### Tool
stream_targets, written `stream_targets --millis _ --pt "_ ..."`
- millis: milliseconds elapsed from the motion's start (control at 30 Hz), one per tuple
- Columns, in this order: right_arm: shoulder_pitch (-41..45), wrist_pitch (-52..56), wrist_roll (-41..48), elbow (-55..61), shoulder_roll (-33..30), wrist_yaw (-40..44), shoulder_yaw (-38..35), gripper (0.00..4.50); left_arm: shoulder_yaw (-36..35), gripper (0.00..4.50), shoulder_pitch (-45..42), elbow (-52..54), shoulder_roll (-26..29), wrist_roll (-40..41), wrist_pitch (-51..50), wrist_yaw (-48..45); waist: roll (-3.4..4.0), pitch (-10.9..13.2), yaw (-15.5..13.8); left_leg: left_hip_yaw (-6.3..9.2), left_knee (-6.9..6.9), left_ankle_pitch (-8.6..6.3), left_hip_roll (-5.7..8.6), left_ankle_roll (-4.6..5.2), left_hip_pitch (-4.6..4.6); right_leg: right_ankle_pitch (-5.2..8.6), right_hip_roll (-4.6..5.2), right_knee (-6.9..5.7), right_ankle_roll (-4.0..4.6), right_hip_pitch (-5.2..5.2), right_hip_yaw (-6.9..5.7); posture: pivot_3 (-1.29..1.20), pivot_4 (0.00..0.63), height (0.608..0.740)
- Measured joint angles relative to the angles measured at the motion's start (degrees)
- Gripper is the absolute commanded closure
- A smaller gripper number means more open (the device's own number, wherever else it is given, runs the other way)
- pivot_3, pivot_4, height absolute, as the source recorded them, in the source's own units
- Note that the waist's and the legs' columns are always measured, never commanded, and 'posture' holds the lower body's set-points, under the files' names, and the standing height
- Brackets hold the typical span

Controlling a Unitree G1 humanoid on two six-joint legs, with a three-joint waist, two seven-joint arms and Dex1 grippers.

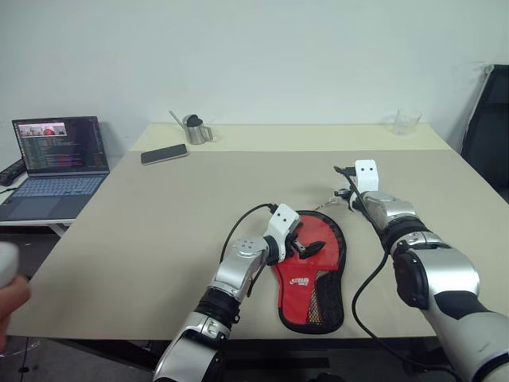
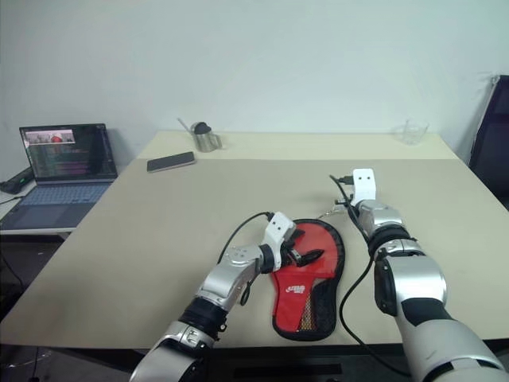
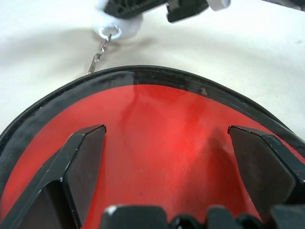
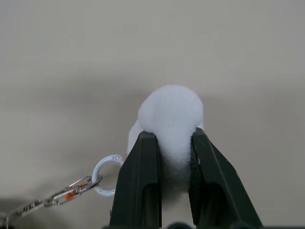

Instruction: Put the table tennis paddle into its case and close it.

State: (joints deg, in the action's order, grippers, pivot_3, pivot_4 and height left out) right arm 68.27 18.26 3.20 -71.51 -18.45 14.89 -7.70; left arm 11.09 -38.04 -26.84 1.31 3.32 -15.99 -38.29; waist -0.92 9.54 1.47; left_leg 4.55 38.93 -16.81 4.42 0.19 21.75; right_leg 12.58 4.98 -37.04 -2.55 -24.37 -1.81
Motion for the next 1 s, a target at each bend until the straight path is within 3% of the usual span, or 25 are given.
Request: stream_targets --millis 167,433,1000 --pt "-8.5 8.6 -1.2 17.4 -3.0 11.1 5.9 4.17 0.3 0.00 -0.6 -0.8 0.0 -0.1 0.2 -0.1 0.06 0.0 -0.1 0.04 0.01 -0.01 0.00 0.01 0.02 0.00 0.00 0.03 0.00 0.03 -0.06 0.00 0.150 0.740" --pt "-22.5 24.3 0.8 45.7 -10.6 22.1 10.2 4.17 0.9 0.00 -1.1 -1.5 0.0 -0.2 0.5 -0.2 0.17 -0.1 -0.3 0.05 0.01 -0.01 0.01 0.02 0.00 0.01 -0.01 0.05 -0.01 0.04 -0.13 0.00 0.150 0.740" --pt "-31.7 21.3 -0.2 60.6 -24.4 36.2 18.6 4.17 2.1 0.00 -1.7 -2.8 -0.4 -0.4 1.4 -1.1 0.16 -0.1 -1.9 0.08 0.01 -0.01 0.02 0.01 -0.01 0.02 -0.02 0.19 -0.03 0.12 -0.23 0.00 0.150 0.740"
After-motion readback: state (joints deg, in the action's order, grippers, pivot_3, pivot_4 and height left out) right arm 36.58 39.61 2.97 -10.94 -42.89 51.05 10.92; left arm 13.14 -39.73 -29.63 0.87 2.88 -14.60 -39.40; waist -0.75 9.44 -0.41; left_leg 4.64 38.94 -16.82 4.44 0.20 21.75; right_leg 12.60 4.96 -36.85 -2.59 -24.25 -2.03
